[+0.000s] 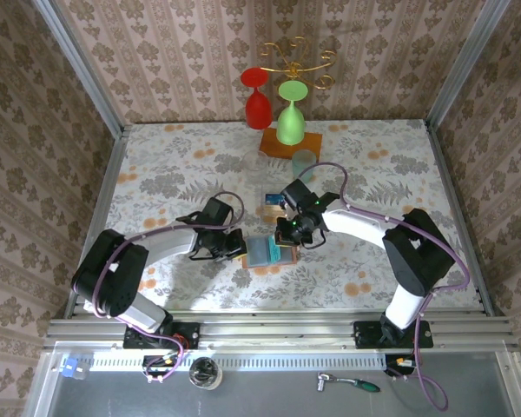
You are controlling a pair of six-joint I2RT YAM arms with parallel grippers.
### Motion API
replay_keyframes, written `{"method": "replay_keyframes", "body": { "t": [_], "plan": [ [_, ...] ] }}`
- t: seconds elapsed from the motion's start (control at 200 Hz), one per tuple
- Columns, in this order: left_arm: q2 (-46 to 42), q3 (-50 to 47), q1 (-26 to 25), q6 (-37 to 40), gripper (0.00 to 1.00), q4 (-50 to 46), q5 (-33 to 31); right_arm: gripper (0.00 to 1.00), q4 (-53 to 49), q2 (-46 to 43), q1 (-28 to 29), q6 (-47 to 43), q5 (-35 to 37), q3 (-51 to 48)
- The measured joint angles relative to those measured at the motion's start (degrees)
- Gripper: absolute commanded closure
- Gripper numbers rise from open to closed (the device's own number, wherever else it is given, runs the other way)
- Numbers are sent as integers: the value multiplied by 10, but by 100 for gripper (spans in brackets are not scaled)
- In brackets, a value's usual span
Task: Take the credit cards out of the card holder
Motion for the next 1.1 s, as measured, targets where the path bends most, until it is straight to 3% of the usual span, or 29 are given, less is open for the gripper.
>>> {"method": "replay_keyframes", "body": {
  "t": [1.1],
  "plan": [
    [9, -5, 4, 12, 98, 5, -1, 96, 10, 24, 5, 15, -13, 20]
  ]
}}
